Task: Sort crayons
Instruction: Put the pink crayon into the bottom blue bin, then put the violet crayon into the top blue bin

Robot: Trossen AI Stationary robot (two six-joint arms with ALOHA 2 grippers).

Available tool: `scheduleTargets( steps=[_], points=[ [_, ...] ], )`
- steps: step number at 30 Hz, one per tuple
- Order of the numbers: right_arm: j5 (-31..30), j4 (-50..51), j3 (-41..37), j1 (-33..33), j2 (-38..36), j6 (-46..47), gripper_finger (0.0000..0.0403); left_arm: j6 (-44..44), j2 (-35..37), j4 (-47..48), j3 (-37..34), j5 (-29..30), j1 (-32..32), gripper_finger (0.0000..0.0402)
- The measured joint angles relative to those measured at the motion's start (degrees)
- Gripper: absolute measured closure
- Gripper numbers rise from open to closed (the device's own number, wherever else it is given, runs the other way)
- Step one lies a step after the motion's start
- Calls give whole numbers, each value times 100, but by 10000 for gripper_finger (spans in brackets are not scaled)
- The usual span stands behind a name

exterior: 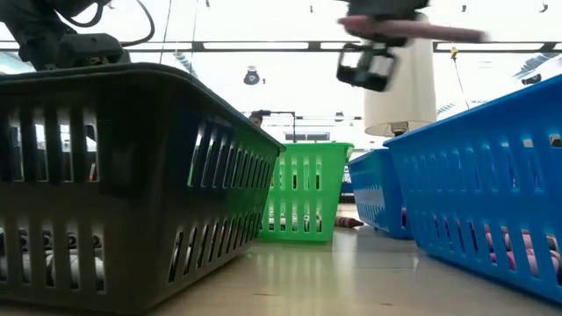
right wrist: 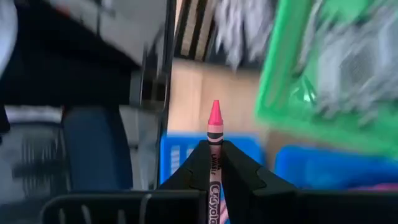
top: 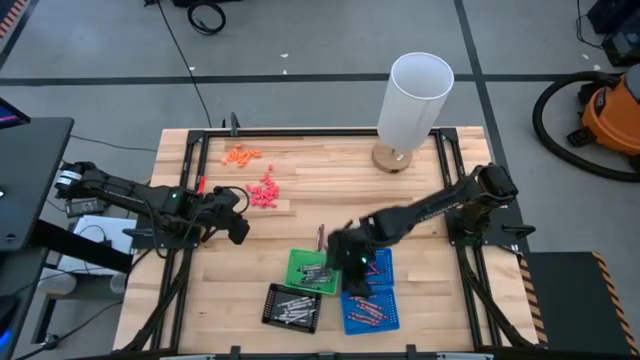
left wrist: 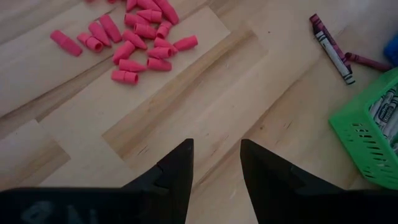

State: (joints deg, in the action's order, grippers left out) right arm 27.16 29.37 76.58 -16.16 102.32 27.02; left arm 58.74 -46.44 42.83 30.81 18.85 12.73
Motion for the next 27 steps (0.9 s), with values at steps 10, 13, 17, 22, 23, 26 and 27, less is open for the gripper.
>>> scheduleTargets(
  steps=[10,13,17,22,23,26,27],
  points=[
    [-352,-519,-923,-651,2,830,361,0,-2,-241,0,26,0,259],
    [-419,-712,-1088,-688,2,1100,355,-140,-4,-413,0,30,0,259],
    [-339,-659,-1124,-695,2,1201,333,-286,-4,-495,0,37,0,259],
    [88,-558,-1124,-544,-2,1291,295,-291,-4,-494,0,44,0,259],
    [215,-548,-1124,-493,-14,1306,290,-293,-4,-492,0,46,0,259],
    [517,-506,-1118,-287,-98,1270,281,-297,-4,-494,0,79,-2,259],
    [526,-487,-1101,-197,-147,1266,281,-295,-4,-498,0,83,0,259]
  ],
)
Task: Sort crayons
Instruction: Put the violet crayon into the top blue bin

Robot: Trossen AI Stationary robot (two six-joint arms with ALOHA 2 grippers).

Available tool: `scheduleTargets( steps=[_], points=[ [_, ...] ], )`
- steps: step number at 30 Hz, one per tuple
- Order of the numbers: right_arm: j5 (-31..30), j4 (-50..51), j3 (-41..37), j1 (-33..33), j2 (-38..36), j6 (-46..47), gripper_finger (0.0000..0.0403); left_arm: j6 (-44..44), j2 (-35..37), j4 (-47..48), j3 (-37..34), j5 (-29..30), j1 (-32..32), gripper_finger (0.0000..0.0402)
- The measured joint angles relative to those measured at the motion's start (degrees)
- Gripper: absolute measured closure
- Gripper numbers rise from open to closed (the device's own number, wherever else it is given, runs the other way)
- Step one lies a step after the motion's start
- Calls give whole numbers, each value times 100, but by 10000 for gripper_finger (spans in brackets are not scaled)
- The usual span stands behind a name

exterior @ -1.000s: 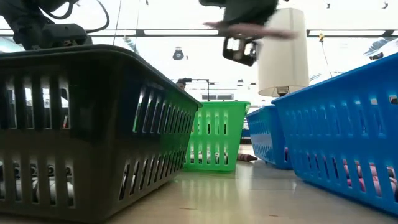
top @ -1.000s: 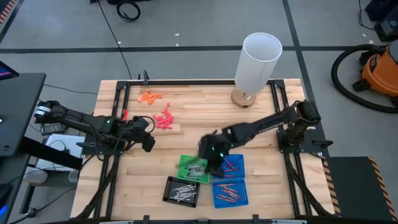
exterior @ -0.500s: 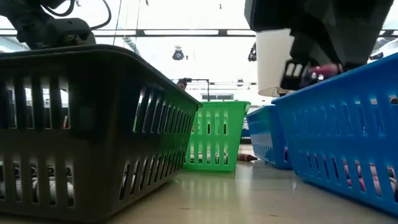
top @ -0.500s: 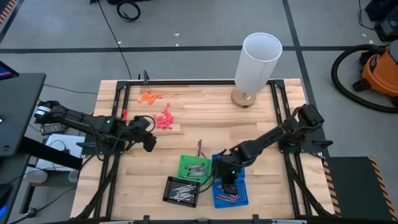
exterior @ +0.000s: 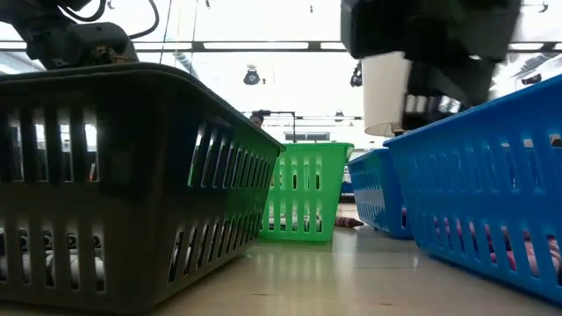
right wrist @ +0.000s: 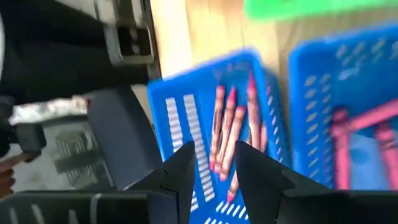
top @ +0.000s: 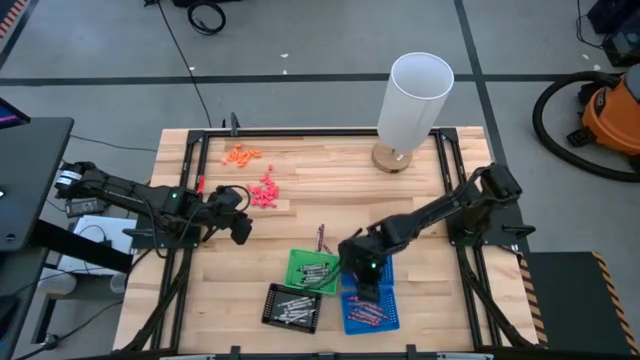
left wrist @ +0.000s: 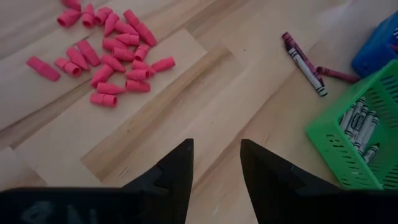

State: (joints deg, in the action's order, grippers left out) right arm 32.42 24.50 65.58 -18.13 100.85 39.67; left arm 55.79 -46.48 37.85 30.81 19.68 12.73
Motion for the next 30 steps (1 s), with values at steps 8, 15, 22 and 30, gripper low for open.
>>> scheduleTargets(
  steps=[8,15,22,30],
  points=[
    [-1006,493,463,806,-230,-254,284,2,0,-131,0,97,0,259],
    [-1953,711,787,1218,-54,-1014,284,2,-4,-383,-2,311,0,259],
    [-2655,440,844,1597,244,-944,284,2,-96,-450,-6,366,-2,259],
    [-3939,967,1453,1661,959,-411,284,27,-244,-533,-5,366,-2,259]
  ],
)
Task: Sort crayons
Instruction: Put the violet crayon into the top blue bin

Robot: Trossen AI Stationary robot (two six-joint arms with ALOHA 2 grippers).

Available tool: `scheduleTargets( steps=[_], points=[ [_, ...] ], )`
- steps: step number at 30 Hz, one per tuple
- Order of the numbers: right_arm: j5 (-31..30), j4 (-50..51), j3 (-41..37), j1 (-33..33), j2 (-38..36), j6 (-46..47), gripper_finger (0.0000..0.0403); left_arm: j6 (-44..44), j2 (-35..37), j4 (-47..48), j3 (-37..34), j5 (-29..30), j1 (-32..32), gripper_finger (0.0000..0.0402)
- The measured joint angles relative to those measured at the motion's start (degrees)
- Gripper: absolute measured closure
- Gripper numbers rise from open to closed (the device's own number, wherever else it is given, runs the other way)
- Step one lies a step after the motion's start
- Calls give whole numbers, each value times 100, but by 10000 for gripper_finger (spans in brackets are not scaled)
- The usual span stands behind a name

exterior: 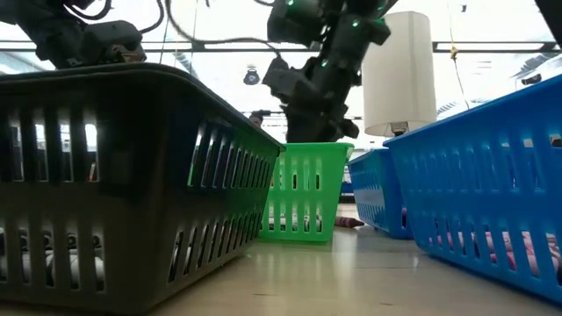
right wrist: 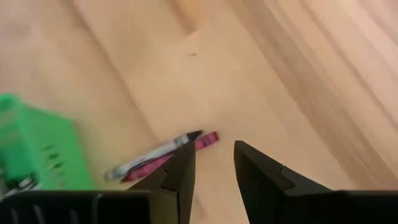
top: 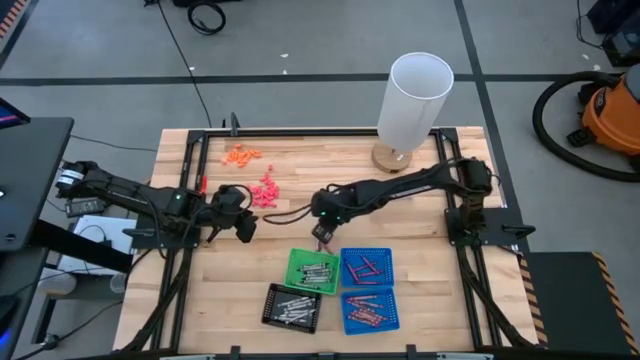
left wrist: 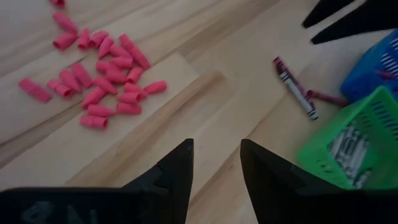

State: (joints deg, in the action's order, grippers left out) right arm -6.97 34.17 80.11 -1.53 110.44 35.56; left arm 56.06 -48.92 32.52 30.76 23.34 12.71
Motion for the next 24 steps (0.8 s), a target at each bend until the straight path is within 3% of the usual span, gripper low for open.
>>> scheduleTargets(
  steps=[4,9,17,24],
  points=[
    [-41,157,249,21,357,121,284,14,13,-36,-2,1,0,259],
    [341,232,360,64,734,588,284,-10,75,183,-1,-202,0,259],
    [-42,215,363,56,710,1536,284,124,322,896,1,-625,0,259],
    [85,-133,363,18,948,1732,284,192,586,1425,3,-626,-2,259]
  ],
)
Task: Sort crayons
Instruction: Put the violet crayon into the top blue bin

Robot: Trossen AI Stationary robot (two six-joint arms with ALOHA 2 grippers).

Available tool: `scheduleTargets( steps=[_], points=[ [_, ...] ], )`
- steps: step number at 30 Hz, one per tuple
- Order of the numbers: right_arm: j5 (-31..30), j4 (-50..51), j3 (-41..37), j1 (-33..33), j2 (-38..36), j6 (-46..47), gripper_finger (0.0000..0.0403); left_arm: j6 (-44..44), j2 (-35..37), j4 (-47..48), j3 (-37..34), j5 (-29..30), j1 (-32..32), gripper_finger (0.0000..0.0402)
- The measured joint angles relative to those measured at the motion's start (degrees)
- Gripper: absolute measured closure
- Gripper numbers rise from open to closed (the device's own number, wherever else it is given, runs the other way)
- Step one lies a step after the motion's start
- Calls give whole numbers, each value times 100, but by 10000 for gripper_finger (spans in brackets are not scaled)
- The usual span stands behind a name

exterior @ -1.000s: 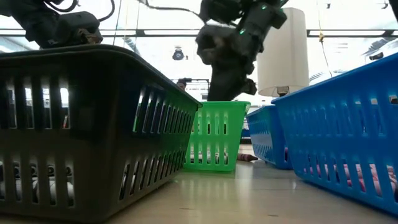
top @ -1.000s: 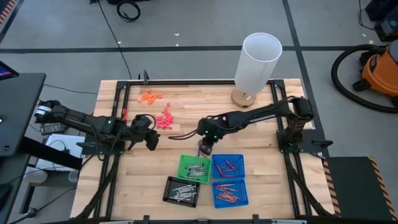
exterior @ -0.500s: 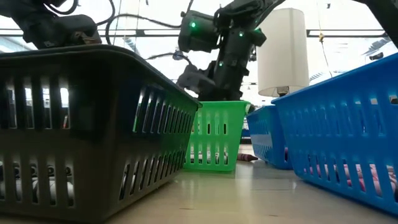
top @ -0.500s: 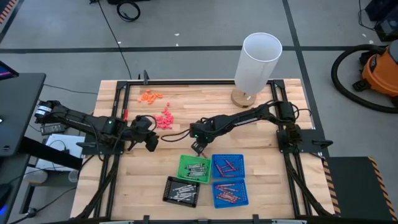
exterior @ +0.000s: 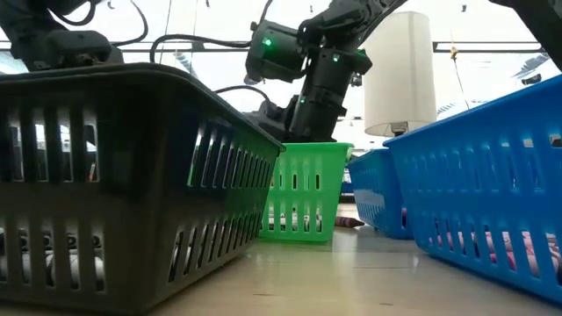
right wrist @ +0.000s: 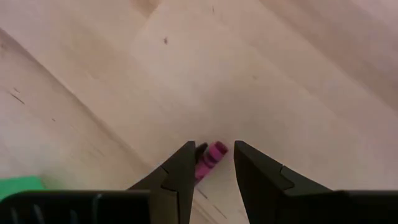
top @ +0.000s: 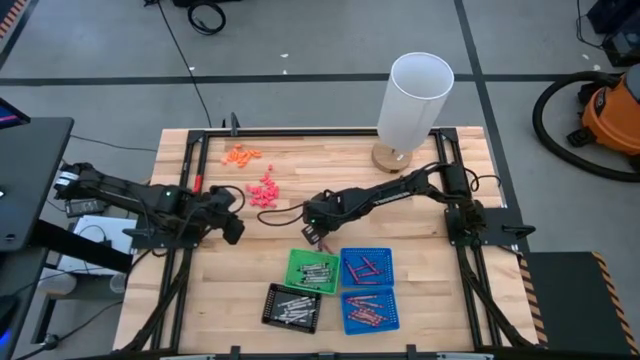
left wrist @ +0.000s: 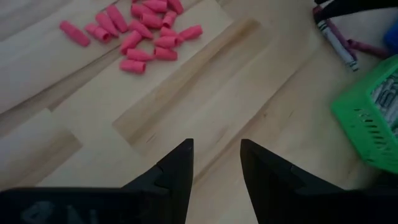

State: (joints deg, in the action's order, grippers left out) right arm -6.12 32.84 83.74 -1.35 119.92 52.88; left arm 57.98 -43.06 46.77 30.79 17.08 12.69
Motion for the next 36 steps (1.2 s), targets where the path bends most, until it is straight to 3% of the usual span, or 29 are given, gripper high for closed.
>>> scheduleTargets(
  steps=[21,26,32,36],
  points=[
    [32,551,-2,5,-3,213,295,28,78,73,2,-28,2,259],
    [46,636,-6,34,-72,-941,296,4,78,73,2,-28,2,259],
    [327,566,-4,33,-240,-3126,296,-38,78,71,2,-28,2,259],
    [813,551,-6,37,-334,-4302,296,-36,78,69,2,-28,2,259]
  ],
)
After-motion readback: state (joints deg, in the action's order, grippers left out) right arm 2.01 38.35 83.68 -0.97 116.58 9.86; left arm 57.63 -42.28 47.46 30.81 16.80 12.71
